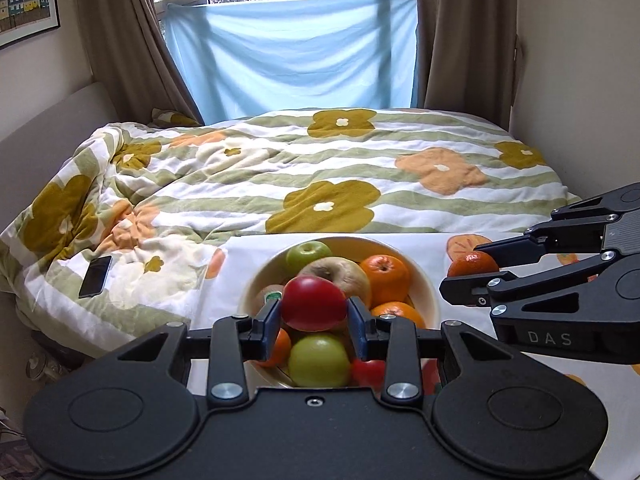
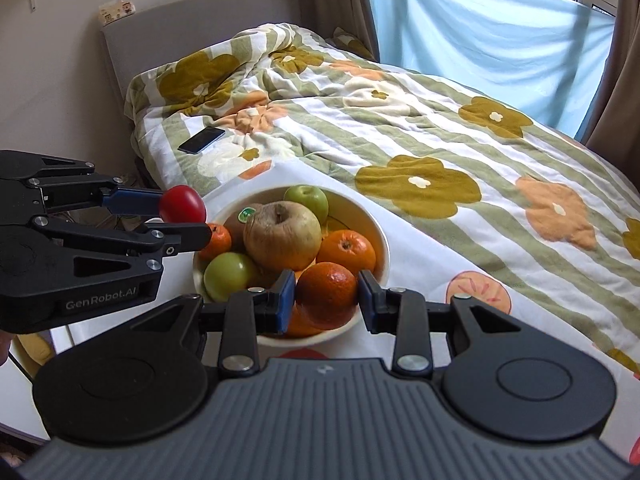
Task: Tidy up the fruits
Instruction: 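Carry the tomato and orange into the bowl and open both grippers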
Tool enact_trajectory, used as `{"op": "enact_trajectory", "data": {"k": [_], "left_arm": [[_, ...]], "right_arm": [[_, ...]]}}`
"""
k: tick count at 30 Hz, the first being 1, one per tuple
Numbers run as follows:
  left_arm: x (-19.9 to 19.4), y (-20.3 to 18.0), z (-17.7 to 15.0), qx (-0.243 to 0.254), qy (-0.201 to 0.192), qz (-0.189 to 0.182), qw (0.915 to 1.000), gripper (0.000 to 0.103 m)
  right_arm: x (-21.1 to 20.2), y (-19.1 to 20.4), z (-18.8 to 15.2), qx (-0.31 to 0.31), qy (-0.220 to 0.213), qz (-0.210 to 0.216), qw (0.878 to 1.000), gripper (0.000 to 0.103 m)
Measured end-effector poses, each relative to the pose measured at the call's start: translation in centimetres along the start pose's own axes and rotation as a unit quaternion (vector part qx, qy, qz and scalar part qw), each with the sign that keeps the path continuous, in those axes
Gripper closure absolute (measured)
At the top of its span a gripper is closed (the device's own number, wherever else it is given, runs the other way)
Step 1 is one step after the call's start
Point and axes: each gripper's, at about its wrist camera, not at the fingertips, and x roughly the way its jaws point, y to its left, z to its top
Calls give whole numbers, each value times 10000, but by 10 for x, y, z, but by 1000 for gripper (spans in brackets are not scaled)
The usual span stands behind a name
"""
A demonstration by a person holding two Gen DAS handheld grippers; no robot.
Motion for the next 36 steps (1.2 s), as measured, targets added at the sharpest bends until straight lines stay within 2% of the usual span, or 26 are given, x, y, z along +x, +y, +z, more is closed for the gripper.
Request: {"op": "enact_trajectory", "data": {"k": [10, 17, 22, 24, 26, 28, 36], "left_arm": [[72, 47, 29, 56, 210, -288, 9993, 63], [117, 56, 35, 87, 540, -567, 9969, 63], [129, 59, 32, 36, 745, -684, 9949, 62], [129, 62, 32, -21, 737, -712, 9947, 54], [127, 65, 34, -74, 692, -702, 9951, 34], [122, 68, 35, -87, 621, -645, 9959, 24], [101, 66, 30, -12, 612, -525, 9967, 19]], "right_arm": [[59, -7, 37, 404, 50, -317, 9987, 54], [91, -18, 48, 629, 160, -438, 9969, 54], [105, -22, 51, 736, 228, -453, 9960, 54], [109, -23, 52, 766, 248, -451, 9957, 54], [111, -23, 53, 815, 256, -445, 9954, 54], [113, -24, 55, 854, 248, -440, 9951, 54], [124, -24, 59, 980, 317, -430, 9937, 54]]}}
